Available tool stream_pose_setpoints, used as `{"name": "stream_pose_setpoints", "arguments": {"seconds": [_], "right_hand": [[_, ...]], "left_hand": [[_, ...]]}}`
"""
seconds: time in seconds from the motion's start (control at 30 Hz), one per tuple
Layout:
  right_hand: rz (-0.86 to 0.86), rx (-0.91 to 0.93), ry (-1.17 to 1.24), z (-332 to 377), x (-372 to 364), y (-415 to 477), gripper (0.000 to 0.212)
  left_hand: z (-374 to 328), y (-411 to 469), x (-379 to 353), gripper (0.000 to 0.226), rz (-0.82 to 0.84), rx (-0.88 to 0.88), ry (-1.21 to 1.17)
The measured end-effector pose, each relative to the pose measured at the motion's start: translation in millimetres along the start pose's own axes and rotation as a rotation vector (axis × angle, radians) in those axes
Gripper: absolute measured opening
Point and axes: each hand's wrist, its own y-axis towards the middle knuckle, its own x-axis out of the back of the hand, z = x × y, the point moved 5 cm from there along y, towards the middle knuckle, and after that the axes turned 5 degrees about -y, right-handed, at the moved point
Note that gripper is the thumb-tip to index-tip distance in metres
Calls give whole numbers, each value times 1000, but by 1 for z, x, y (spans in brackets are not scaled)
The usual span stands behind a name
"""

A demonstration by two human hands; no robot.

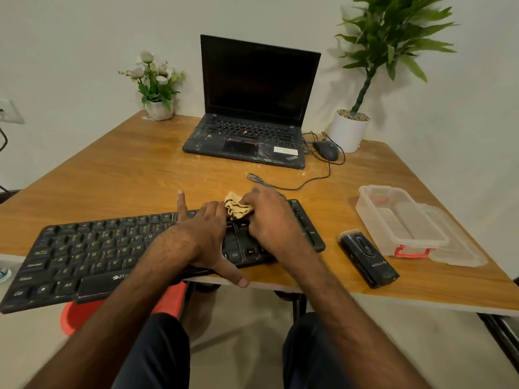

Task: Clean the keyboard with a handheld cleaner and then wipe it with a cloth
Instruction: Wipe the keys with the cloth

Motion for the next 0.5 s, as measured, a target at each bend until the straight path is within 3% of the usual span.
{"name": "stream_pose_setpoints", "arguments": {"seconds": [0.13,0.33,0.5], "right_hand": [[20,2,-101,-13,8,-3,44],[-57,-159,-107,-23,9,3,41],[23,48,52,15,-7,10,40]], "left_hand": [[13,-3,-4,158,46,10,-85],[28,-9,-3,157,42,6,-164],[25,-7,-3,148,13,-1,-121]]}}
